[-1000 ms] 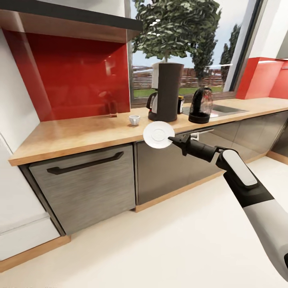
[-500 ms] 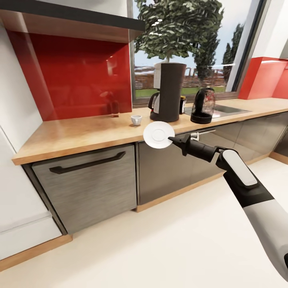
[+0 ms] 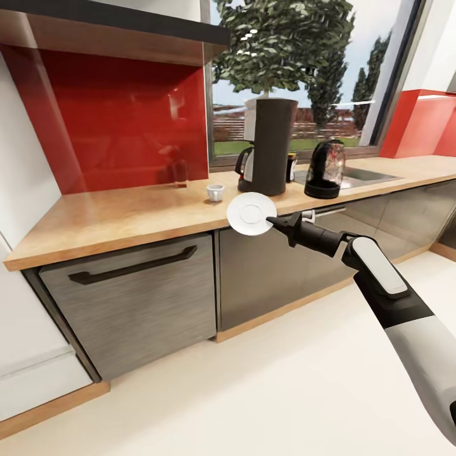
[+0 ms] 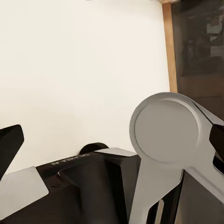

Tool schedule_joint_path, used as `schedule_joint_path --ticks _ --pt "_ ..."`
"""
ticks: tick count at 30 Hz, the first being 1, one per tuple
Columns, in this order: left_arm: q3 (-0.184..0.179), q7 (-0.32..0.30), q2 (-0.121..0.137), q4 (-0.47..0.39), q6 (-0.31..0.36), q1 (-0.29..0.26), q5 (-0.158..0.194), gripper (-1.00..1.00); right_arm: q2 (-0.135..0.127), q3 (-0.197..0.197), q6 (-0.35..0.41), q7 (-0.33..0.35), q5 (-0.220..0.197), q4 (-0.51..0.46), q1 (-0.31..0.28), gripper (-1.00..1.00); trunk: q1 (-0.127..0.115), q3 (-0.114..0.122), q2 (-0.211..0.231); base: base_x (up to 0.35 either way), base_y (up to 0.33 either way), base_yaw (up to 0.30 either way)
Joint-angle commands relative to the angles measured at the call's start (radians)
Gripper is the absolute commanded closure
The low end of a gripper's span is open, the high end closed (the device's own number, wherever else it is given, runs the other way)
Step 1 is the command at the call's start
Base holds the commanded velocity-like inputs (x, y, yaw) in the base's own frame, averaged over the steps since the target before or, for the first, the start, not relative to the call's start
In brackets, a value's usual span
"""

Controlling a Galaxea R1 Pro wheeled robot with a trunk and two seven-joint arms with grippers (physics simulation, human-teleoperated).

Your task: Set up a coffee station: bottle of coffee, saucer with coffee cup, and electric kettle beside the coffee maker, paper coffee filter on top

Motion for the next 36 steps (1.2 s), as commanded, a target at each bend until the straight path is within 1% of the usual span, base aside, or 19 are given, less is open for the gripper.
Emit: schedule_joint_path --ticks 1,5,6,13,25,28,32,33,36 --pt "-0.008 -0.002 0.0 -0.001 0.002 0.0 0.008 -1.0 -0.001 0.001 0.001 0.002 -0.002 0.0 -0.001 1.0 0.0 -0.001 0.0 0.055 0.0 0.0" --pt "-0.008 -0.002 0.0 -0.001 0.002 0.0 0.008 -1.0 -0.001 0.001 0.001 0.002 -0.002 0.002 -0.001 1.0 0.0 -0.001 0.0 0.027 0.0 0.0" --pt "-0.003 -0.002 -0.006 -0.001 -0.002 0.004 0.008 -1.0 -0.006 0.0 -0.005 0.003 0.006 -0.004 -0.007 1.0 0.0 -0.001 0.0 0.0 0.0 0.0" --pt "-0.002 -0.004 -0.046 -0.001 -0.002 0.004 0.008 -1.0 -0.006 0.0 -0.01 0.004 0.006 -0.01 -0.042 1.0 0.0 -0.001 0.0 0.0 0.0 0.0" --pt "-0.002 -0.005 -0.047 -0.001 -0.002 0.004 0.008 -1.0 -0.006 0.001 -0.009 0.004 0.006 -0.01 -0.042 1.0 0.0 -0.001 0.0 0.0 0.0 0.0" --pt "0.008 0.012 -0.064 -0.001 -0.005 0.021 0.008 -1.0 0.001 0.012 -0.007 -0.008 0.008 0.004 -0.036 1.0 0.0 -0.001 0.0 0.132 0.0 0.0" --pt "0.012 0.035 -0.087 -0.001 -0.006 0.033 0.008 -1.0 0.005 0.014 -0.008 -0.032 0.009 0.027 -0.035 1.0 0.0 -0.001 0.0 0.175 0.0 0.0" --pt "0.013 0.073 -0.092 -0.001 -0.006 0.034 0.008 -1.0 0.006 0.015 -0.008 -0.061 0.009 0.045 -0.035 1.0 0.0 -0.001 0.0 0.062 0.0 0.0" --pt "0.013 0.075 -0.093 -0.001 -0.006 0.034 0.008 -1.0 0.006 0.015 -0.008 -0.066 0.009 0.046 -0.035 1.0 0.0 -0.001 0.0 0.036 0.0 0.0"
